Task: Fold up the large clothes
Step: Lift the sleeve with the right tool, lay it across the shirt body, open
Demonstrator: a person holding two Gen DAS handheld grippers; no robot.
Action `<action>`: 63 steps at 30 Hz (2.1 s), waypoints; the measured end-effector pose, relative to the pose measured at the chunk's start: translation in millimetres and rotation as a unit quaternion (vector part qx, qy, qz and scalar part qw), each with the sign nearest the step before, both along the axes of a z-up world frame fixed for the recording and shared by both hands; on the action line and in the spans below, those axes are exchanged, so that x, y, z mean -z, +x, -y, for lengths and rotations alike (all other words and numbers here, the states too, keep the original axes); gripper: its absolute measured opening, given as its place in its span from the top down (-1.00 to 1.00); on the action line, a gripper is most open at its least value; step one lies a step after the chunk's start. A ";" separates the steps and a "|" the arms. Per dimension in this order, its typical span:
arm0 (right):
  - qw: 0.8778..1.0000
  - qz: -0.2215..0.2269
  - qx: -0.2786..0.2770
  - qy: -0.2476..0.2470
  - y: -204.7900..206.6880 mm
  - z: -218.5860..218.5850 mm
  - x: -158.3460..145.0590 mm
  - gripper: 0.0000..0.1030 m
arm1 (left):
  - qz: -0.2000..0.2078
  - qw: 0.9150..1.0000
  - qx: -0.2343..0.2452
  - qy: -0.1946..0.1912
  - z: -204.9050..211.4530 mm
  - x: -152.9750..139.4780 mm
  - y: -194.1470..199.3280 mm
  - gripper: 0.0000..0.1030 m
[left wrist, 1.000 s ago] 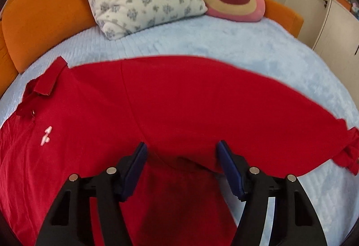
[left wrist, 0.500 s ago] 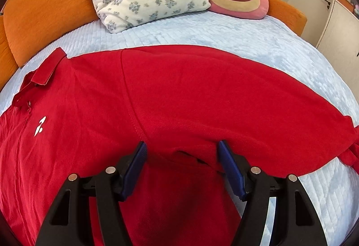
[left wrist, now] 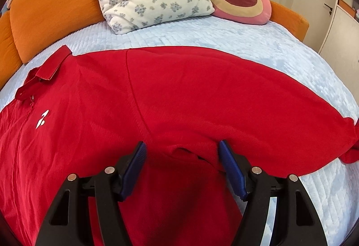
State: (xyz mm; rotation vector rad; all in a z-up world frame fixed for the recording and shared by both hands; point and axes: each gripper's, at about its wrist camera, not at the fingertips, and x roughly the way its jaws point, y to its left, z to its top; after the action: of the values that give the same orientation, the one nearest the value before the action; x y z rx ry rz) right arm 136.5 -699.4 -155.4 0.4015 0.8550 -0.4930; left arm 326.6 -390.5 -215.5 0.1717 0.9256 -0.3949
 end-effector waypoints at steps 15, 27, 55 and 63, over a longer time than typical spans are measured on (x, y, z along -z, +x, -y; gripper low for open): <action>0.961 0.053 -0.197 -0.189 158.5 -215.8 -195.6 0.79 | 0.017 0.999 0.029 0.025 7.7 9.3 -35.5 -0.32; 0.919 0.086 -0.340 -0.180 234.6 -445.2 -232.1 0.79 | 0.047 0.994 0.063 0.072 19.1 12.7 -41.0 -0.33; 0.751 -0.112 -0.522 -0.390 174.2 -803.0 53.3 0.28 | -0.005 0.996 0.092 0.007 -4.6 8.7 -36.3 -0.93; 0.746 -0.064 -0.601 -0.279 104.6 -794.8 -39.1 -0.80 | 0.004 0.993 0.118 0.010 -82.7 -41.3 -61.5 -0.93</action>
State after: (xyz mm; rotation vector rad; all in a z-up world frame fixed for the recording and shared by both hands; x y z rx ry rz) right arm 241.1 95.5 -116.3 -0.7644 0.8722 0.4620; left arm 265.1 -307.7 -174.2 0.3028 0.9035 -0.6023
